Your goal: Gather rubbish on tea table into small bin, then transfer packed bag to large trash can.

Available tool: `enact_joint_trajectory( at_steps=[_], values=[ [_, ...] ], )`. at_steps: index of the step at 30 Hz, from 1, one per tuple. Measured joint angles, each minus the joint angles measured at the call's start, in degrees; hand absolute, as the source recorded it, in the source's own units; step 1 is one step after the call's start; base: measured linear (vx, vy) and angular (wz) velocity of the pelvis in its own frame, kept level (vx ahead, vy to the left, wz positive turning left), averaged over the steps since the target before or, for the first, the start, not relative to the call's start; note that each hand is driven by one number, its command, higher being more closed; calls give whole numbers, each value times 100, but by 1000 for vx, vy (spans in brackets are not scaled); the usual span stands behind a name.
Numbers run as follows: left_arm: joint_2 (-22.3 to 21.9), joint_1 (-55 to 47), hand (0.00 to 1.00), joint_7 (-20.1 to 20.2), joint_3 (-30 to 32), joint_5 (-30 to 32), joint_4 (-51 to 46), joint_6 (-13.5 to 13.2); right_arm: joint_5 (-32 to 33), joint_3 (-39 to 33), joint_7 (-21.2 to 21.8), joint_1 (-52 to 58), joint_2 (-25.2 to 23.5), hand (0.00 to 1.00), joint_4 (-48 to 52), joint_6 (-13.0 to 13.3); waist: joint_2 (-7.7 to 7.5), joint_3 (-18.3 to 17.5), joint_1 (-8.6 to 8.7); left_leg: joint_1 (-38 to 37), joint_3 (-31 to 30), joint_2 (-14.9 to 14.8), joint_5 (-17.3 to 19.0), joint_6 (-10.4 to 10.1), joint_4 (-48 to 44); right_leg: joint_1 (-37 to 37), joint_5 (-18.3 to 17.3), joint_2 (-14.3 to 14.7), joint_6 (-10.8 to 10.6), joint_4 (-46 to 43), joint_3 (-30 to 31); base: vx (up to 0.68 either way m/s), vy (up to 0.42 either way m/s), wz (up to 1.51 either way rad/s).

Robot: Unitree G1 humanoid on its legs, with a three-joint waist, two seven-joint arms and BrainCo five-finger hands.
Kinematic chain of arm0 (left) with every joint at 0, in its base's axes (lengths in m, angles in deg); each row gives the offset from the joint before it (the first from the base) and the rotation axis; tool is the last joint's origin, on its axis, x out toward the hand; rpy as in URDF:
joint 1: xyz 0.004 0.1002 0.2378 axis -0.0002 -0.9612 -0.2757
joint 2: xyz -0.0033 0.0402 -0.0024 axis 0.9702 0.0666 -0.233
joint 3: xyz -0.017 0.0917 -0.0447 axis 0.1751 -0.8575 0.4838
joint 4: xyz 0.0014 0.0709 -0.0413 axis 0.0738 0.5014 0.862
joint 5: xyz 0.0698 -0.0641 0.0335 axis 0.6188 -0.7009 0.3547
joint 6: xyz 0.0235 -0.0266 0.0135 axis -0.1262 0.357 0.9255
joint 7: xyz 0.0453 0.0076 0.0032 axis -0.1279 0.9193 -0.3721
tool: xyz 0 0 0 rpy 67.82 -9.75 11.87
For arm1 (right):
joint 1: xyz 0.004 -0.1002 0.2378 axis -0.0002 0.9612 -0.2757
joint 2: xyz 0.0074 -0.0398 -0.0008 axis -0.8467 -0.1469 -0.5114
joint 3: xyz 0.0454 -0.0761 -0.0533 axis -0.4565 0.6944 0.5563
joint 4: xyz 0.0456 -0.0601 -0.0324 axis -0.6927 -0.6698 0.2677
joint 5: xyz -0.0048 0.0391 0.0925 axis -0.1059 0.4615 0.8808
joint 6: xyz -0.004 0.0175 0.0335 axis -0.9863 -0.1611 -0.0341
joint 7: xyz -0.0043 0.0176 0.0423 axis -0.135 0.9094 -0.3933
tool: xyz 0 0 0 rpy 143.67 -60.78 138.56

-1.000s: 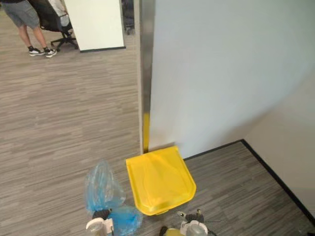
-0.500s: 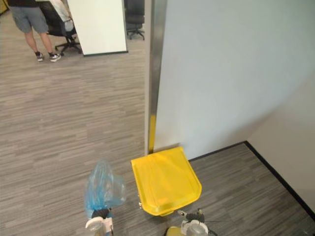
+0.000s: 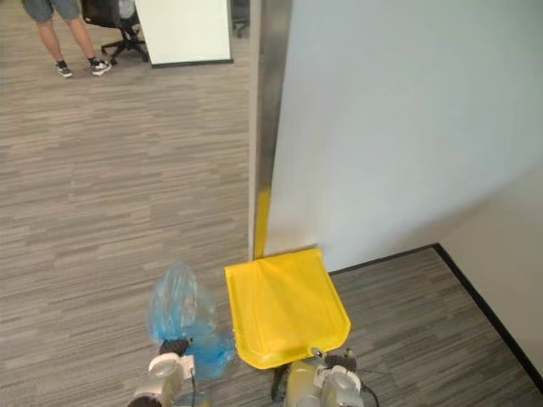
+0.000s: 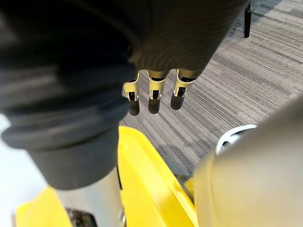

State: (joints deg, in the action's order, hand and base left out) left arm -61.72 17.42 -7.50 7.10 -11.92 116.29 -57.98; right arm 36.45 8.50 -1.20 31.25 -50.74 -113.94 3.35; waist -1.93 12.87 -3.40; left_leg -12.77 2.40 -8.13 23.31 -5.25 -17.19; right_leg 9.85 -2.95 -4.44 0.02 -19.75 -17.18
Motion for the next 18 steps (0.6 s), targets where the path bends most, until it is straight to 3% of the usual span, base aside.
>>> enact_joint_trajectory(
  at_steps=[4, 7, 11, 13, 14, 15, 16, 18],
  values=[
    [77, -268, 100, -6, -3, 4, 2, -4, -4, 26, -8, 209, -18, 0, -18, -3, -128, -217, -16, 65, -7, -167, 3, -11, 8, 21, 0, 212, 3, 82, 55, -69, -93, 4],
    [26, -301, 100, -8, -17, 10, 7, 1, -8, 26, -1, 318, -5, 0, -18, -5, -91, -298, -7, 64, 55, -169, -19, -41, 59, 103, -1, 273, 3, 44, 182, -51, -22, -13],
    [40, -316, 100, -10, -135, -2, 6, 5, -5, 27, 9, 330, 13, 0, 10, 14, -56, -350, 35, 53, 112, -36, -158, -127, 153, 238, -9, 123, -44, -207, 248, -58, 21, -1],
    [64, -311, 100, -10, -129, -5, 4, 4, -11, 45, 15, 369, 19, 0, 3, 13, -72, -423, 44, 53, 113, 8, -286, -109, 261, 234, 216, 50, -97, -158, 236, -50, 30, 10],
    [31, -312, 100, -9, -115, -9, -7, 0, -20, 117, 23, 383, 135, 0, -15, 4, 29, -506, -34, 80, 235, -113, -479, -36, 419, 222, 604, 228, -334, 129, 538, -64, 40, 3],
    [6, -334, 100, -11, -100, -12, -42, -4, -14, 160, 25, 338, 167, 0, -9, -5, 120, -476, -37, 85, 268, -152, -537, -59, 490, 270, 414, 206, -205, -204, 733, -97, 53, 27],
    [47, -406, 100, -32, -98, -26, -81, -1, -7, 222, 27, 341, 151, 0, -2, 11, 28, -511, 47, 62, 179, -85, -586, -75, 562, 320, -214, 15, -32, -1225, 851, -59, 23, 39],
    [74, -488, 100, -81, -125, -55, -91, 1, -17, 355, 52, 457, 116, 0, -48, 10, -81, -626, -8, 60, 146, -36, -617, -111, 613, 128, -610, -58, -189, -1371, 1011, -77, -19, 23]
  ],
)
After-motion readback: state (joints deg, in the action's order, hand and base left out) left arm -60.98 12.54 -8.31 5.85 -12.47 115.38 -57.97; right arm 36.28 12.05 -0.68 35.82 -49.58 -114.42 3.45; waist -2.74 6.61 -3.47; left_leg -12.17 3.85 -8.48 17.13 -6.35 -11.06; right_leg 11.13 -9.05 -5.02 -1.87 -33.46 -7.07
